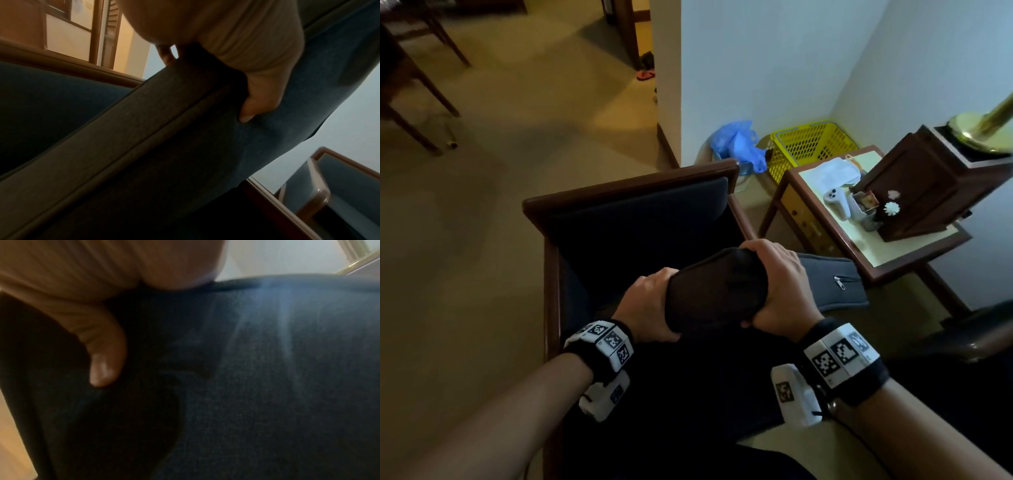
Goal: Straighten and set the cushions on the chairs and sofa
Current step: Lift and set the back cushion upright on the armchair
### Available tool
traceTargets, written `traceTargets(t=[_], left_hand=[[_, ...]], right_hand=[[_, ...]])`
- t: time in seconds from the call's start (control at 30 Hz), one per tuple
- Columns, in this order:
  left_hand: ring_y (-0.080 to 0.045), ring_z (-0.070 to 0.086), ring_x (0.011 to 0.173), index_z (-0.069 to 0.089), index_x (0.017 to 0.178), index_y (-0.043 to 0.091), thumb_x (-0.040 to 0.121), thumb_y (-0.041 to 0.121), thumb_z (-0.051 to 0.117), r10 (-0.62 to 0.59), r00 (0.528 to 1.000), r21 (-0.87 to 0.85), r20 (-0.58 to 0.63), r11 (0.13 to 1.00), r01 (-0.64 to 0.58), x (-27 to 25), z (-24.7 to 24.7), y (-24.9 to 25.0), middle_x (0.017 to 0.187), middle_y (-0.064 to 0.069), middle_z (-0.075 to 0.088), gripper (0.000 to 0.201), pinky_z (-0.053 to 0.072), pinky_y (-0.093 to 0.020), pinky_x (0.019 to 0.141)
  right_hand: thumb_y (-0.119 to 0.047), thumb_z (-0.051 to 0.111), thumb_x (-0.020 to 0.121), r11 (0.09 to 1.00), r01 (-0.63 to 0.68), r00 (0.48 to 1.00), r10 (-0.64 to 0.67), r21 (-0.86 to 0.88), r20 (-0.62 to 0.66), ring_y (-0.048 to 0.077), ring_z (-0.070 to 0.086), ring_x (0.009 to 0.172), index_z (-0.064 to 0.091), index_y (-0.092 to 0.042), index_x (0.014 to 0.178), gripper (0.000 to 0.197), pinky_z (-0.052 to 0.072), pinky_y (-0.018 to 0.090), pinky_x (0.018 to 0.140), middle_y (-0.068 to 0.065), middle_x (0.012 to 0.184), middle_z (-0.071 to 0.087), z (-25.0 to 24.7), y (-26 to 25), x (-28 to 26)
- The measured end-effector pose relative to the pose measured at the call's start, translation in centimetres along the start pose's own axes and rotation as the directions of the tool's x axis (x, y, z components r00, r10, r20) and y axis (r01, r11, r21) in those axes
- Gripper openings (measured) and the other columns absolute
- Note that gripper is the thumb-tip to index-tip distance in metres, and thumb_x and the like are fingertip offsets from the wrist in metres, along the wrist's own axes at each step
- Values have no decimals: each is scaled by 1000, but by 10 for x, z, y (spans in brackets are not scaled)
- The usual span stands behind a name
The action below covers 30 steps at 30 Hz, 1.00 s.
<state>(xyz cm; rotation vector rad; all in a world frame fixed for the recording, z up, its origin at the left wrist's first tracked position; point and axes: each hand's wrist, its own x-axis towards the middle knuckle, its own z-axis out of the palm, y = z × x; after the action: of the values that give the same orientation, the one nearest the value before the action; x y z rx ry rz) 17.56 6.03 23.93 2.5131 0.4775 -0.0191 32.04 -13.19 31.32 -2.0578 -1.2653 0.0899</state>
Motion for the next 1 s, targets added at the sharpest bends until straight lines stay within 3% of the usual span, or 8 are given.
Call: traceTargets(t=[0.17, 0.37, 0.5, 0.6, 0.7, 0.8, 0.9, 1.0], left_hand=[[-23, 64, 93, 53, 112, 16, 48, 50, 83, 80, 996, 131, -38, 989, -74, 2, -33, 28, 102, 3, 65, 78, 33, -23, 79], [-15, 63, 90, 51, 115, 21, 42, 54, 82, 140, 987, 202, -74, 972, -123, -3, -101, 65, 101, 7, 65, 86, 46, -28, 84], [-14, 61, 93, 49, 118, 22, 44, 55, 80, 62, 998, 313, -24, 949, -51, -8, -100, 68, 104, 8, 63, 87, 46, -28, 87], [-17, 61, 97, 48, 121, 20, 49, 53, 81, -42, 998, 376, 47, 926, 21, -10, -61, 51, 109, 5, 62, 86, 43, -29, 90], [-19, 60, 102, 47, 125, 18, 49, 52, 81, -117, 988, 386, 97, 920, 71, 3, -11, 36, 112, 3, 61, 90, 42, -31, 92], [-20, 58, 107, 44, 129, 19, 49, 53, 83, -163, 974, 397, 157, 914, 89, 20, 26, 29, 115, 1, 58, 96, 43, -35, 95], [-21, 50, 115, 38, 138, 22, 52, 54, 81, -166, 966, 353, 199, 931, 88, 24, 53, 25, 125, 0, 51, 102, 39, -36, 100], [-19, 46, 118, 36, 141, 27, 54, 57, 79, -138, 971, 275, 195, 958, 81, 20, 65, 19, 127, 3, 47, 101, 36, -38, 101]], right_hand=[[-25, 91, 21, 992, -21, 996, 31, 128, -81, 20, 66, 88, 60, -26, 107, 91, 52, 39, 79, -8, 92, 66, -30, 6, 12], [-22, 87, 8, 903, 3, 988, 64, 430, -142, -13, 60, 85, 55, -30, 102, 99, 46, 7, 74, -34, 93, 66, -79, 0, 29], [-24, 88, 14, 843, -55, 985, 134, 535, -110, 3, 64, 93, 59, -33, 107, 97, 55, 24, 77, -17, 97, 69, -51, 27, 16], [-14, 86, 29, 840, -189, 973, 231, 508, -20, 10, 65, 101, 58, -46, 111, 93, 53, 25, 85, -16, 105, 69, 0, 59, -1], [6, 72, 66, 755, -406, 890, 455, 514, 35, 26, 63, 110, 55, -37, 119, 70, 55, 18, 74, -1, 114, 65, 40, 89, -23], [6, 76, 64, 651, -640, 759, 617, 409, 206, 28, 58, 116, 51, -38, 130, 83, 56, 23, 76, 4, 127, 60, 48, 117, -39], [-8, 88, 61, 514, -791, 608, 723, 332, 327, 23, 53, 118, 42, -27, 143, 95, 50, 41, 99, 3, 132, 54, 42, 121, -43], [-55, 89, 54, 431, -829, 542, 776, 356, 322, 23, 56, 116, 42, -26, 140, 102, 50, 44, 101, 3, 131, 56, 46, 114, -41]])
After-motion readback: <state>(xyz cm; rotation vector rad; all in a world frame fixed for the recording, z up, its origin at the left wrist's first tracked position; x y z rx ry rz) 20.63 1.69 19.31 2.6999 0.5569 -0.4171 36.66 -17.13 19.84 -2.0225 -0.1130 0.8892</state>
